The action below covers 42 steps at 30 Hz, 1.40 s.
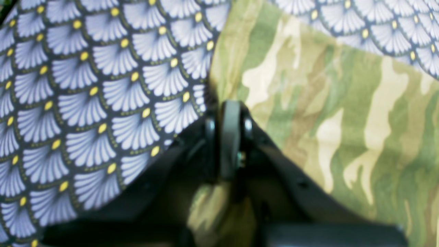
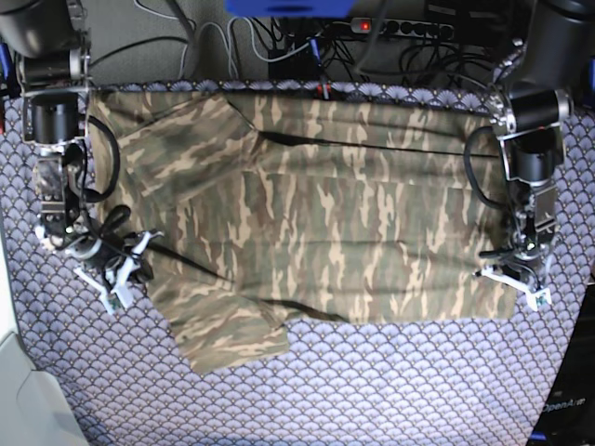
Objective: Fold the T-shirt properly
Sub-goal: 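Lift the hem and fold it over toward the collar with both grippers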
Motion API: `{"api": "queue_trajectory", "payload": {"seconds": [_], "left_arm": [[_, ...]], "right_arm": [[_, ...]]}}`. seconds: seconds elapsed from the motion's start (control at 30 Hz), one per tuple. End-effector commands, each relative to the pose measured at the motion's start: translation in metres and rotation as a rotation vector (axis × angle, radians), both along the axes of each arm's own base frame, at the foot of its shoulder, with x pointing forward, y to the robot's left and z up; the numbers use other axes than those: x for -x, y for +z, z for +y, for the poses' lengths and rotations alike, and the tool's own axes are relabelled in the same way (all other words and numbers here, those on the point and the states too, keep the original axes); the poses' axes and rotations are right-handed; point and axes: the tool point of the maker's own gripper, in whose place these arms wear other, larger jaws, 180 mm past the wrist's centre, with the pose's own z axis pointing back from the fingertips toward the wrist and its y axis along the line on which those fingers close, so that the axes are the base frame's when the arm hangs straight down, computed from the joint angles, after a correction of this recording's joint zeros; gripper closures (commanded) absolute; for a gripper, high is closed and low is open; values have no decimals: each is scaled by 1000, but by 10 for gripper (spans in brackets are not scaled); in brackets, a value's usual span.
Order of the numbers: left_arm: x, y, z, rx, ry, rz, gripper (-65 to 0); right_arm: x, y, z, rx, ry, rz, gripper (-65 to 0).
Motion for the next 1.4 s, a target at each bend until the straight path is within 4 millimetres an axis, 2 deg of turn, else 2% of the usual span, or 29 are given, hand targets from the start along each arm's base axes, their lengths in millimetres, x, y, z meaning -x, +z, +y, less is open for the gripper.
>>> {"api": "queue_trajectory", "payload": {"seconds": [0.0, 0.2, 0.33, 0.5, 0.6, 0.77, 0.93, 1.07, 1.23, 1.37], "left_arm": [[-5, 14, 7, -23, 2, -33, -5], [-1, 47, 2, -80, -50, -77, -5], [10, 50, 0, -99, -69, -62, -5], [18, 56, -2, -124, -85, -77, -5], [31, 61, 8, -132, -56, -97, -5], [57, 54, 25, -126, -1, -72, -5], [73, 47, 37, -104, 37, -14, -5], [79, 54, 38, -125, 32, -28, -5], [80, 55, 34, -129, 23, -33, -5], [79, 56, 34, -128, 22, -36, -5]], "right_arm": [[-11, 22, -7, -6, -11, -62, 0], [-1, 36, -23, 4, -55, -95, 0], [16, 38, -25, 30, -56, -98, 0], [40, 45, -12, 53, -13, -125, 0], [58, 42, -5, 62, 12, -119, 0], [83, 37, 3, 72, 39, -102, 0], [95, 47, -5, 58, -13, -132, 0], [111, 48, -3, 57, 30, -123, 0], [126, 49, -20, 72, -63, -93, 0], [140, 46, -21, 49, -117, -85, 0]]}}
